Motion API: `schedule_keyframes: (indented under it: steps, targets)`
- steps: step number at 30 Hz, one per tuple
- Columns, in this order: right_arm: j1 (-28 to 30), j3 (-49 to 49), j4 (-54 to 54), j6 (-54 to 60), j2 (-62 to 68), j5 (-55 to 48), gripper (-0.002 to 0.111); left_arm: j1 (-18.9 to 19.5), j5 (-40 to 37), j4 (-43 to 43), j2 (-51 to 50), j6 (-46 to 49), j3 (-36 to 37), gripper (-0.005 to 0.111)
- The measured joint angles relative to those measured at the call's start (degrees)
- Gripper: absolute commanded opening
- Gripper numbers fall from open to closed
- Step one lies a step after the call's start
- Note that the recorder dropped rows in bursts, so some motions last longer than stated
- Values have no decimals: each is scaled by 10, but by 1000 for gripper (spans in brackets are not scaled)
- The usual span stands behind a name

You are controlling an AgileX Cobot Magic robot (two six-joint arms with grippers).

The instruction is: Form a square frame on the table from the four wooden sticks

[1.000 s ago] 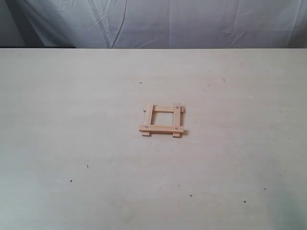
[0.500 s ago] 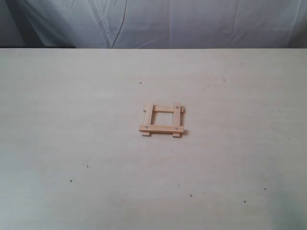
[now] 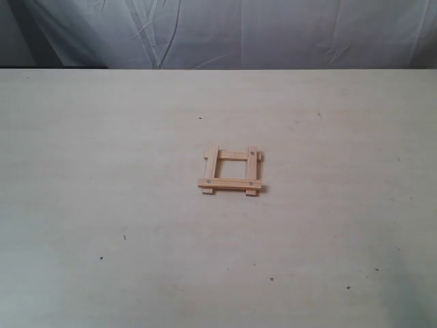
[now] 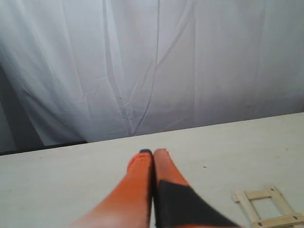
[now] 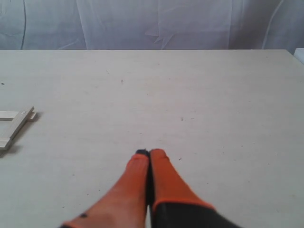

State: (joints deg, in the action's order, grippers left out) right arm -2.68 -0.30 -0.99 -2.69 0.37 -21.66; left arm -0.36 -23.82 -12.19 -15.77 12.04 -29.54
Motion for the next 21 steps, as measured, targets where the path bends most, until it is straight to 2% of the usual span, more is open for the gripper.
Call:
schedule_keyframes:
  steps: [2, 6, 9, 13, 21]
  targets:
    - [0, 0, 0, 0, 0, 0, 0, 22, 1, 10, 24, 1, 23, 0]
    - [0, 0, 0, 0, 0, 1, 0, 32, 13, 24, 65, 1, 94, 0]
    - [0, 0, 0, 0, 0, 1, 0, 30, 61, 29, 118, 1, 183, 0]
    - [0, 1, 0, 0, 0, 1, 0, 4, 90, 30, 154, 1, 272, 0]
    - [0, 2, 3, 0, 0, 1, 0, -11, 90, 30, 154, 1, 293, 0]
